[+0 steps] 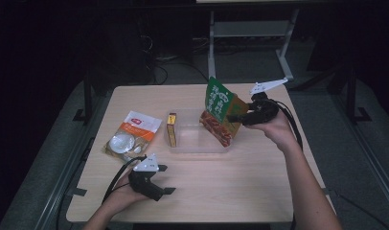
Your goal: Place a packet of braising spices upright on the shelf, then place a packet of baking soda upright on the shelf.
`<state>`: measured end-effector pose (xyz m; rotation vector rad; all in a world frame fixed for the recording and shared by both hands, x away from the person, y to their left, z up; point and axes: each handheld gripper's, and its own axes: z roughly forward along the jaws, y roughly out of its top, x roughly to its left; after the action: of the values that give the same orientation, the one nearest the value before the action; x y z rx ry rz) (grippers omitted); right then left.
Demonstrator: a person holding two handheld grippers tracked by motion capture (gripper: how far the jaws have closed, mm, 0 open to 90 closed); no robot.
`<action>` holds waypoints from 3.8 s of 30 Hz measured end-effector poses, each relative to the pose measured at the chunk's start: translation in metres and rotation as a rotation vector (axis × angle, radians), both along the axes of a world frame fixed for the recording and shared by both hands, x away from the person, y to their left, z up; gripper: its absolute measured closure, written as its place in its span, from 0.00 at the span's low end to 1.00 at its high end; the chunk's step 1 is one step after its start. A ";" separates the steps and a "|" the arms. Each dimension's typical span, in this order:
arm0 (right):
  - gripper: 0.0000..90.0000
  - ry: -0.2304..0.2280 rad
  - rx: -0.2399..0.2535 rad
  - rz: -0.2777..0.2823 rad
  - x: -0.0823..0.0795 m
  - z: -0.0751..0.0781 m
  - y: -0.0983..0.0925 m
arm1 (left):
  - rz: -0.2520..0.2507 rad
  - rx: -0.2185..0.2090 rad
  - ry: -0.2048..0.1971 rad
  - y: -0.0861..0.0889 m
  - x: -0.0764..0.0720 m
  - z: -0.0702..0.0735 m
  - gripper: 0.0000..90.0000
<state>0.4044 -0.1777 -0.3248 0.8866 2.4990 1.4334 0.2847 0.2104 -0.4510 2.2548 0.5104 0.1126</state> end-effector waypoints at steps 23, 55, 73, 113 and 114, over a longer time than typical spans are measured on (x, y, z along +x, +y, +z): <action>0.39 -0.081 -0.056 -0.094 -0.055 -0.032 -0.023 | -0.013 0.044 -0.040 0.002 -0.001 -0.003 0.15; 0.24 0.055 -0.184 -0.132 -0.135 -0.116 -0.031 | 0.056 0.077 -0.011 0.017 0.003 0.001 0.16; 0.23 0.062 -0.203 -0.098 -0.138 -0.121 -0.027 | 0.327 0.076 -0.078 0.061 0.034 0.039 0.16; 0.24 0.057 -0.245 -0.073 -0.137 -0.123 -0.024 | 0.666 0.012 0.158 0.153 0.147 -0.009 0.37; 0.24 0.054 -0.240 -0.074 -0.138 -0.123 -0.024 | 0.664 0.010 0.157 0.153 0.146 -0.009 0.38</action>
<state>0.2666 -0.2020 -0.4480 0.9699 2.5759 1.0722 0.4312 0.3633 -0.4599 2.0267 1.3279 0.2728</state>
